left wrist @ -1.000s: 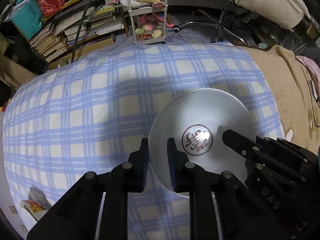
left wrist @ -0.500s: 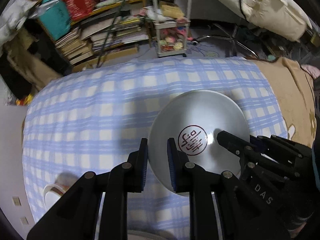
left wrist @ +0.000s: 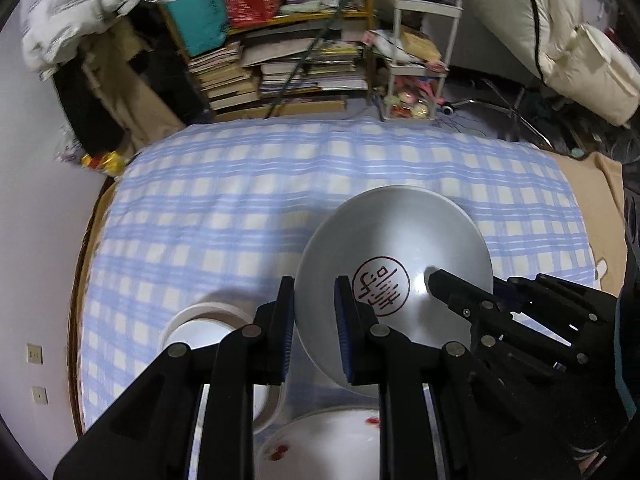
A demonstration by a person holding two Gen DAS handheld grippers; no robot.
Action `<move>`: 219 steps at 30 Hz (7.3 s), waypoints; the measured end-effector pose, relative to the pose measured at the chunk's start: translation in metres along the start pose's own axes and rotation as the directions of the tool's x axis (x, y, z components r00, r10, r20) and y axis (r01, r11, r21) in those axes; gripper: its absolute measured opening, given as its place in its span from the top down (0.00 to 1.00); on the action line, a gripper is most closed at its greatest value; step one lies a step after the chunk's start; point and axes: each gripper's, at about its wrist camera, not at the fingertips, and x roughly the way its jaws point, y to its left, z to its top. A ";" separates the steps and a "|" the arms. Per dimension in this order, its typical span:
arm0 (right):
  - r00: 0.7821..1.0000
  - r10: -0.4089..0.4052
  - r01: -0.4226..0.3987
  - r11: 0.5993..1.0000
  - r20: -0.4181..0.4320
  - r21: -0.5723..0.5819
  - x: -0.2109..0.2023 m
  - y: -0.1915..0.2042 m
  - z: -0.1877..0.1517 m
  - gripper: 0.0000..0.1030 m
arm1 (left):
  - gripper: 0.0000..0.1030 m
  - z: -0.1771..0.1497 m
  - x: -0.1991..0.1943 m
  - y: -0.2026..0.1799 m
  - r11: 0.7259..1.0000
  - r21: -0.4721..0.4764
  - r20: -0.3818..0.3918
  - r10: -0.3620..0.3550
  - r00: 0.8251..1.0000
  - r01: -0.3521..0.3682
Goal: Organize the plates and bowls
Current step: 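Carry the red-stamped bowl with both tools and lower it into the nested white bowls, then open both tools and lift them off the bowl stack, then close both tools on the rim of the bowl stack, then lift the bowl stack with both tools and carry it over the cherry plate stack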
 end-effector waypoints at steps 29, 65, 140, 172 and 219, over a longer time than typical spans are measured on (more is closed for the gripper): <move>0.992 0.053 -0.080 0.965 -0.113 -0.252 0.074 0.129 -0.044 0.86 | 0.82 -0.091 0.025 0.135 0.958 -0.288 -0.021 -0.003 1.000 -0.003; 1.000 0.011 -0.006 0.927 0.011 -0.376 0.067 0.144 -0.042 0.85 | 0.59 -0.113 0.040 0.178 0.916 -0.398 -0.032 0.046 0.998 -0.055; 0.974 -0.115 0.070 0.973 -0.196 -0.221 0.101 0.094 -0.039 0.17 | 0.45 -0.127 0.073 0.212 0.892 -0.442 -0.164 -0.189 0.968 0.100; 0.943 -0.052 -0.012 0.982 -0.329 -0.190 0.123 0.113 -0.031 0.89 | 0.90 -0.109 0.088 0.180 0.910 -0.404 -0.170 -0.171 0.971 0.090; 0.952 -0.070 0.029 0.990 -0.298 -0.140 0.115 0.115 -0.029 0.89 | 0.98 -0.105 0.090 0.187 0.886 -0.446 -0.169 -0.222 0.960 0.126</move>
